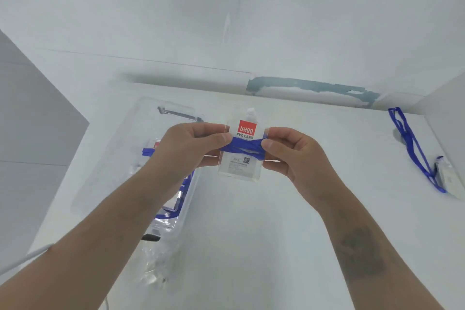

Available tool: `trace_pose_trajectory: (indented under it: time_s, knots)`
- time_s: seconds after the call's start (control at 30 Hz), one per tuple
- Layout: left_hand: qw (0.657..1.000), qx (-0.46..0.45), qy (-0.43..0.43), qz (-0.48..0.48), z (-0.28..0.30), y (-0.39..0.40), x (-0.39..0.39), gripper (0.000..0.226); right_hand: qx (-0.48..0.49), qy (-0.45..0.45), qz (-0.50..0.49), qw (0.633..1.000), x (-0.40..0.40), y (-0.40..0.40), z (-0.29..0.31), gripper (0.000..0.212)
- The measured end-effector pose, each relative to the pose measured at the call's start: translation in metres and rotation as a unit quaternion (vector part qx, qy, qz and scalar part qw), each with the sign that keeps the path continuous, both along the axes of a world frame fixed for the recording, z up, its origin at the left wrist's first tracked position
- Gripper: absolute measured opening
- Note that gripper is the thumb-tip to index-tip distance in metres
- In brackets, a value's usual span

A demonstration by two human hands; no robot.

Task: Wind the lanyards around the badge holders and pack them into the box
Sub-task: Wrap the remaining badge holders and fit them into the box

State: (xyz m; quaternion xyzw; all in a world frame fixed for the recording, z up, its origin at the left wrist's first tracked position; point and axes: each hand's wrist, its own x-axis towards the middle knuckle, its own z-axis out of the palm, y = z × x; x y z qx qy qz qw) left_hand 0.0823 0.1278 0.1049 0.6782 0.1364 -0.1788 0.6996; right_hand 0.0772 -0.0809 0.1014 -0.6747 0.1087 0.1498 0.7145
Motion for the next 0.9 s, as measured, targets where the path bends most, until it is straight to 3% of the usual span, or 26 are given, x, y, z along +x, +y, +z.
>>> trace_pose_trajectory:
  time_s: [0.2,0.37,0.63,0.8,0.9]
  knots:
    - [0.999,0.032,0.035,0.012,-0.018,0.065,-0.002,0.012,-0.070,0.027,0.018,0.997,-0.002,0.064,-0.014,0.013]
    - [0.990,0.061,0.081,0.100,-0.043,0.102,0.007,0.015,-0.107,0.020,0.026,0.994,0.016,0.087,-0.016,0.018]
    - [0.971,0.142,0.126,0.144,-0.090,0.112,0.031,0.011,-0.173,-0.009,0.061,0.983,0.037,0.106,-0.022,0.013]
    - [0.968,0.206,0.132,0.053,-0.102,0.100,0.051,0.003,-0.272,-0.059,0.130,0.952,0.050,0.124,-0.033,0.010]
    - [0.962,0.233,0.138,0.023,-0.109,0.095,0.058,0.003,-0.397,-0.105,0.189,0.892,0.057,0.134,-0.038,0.017]
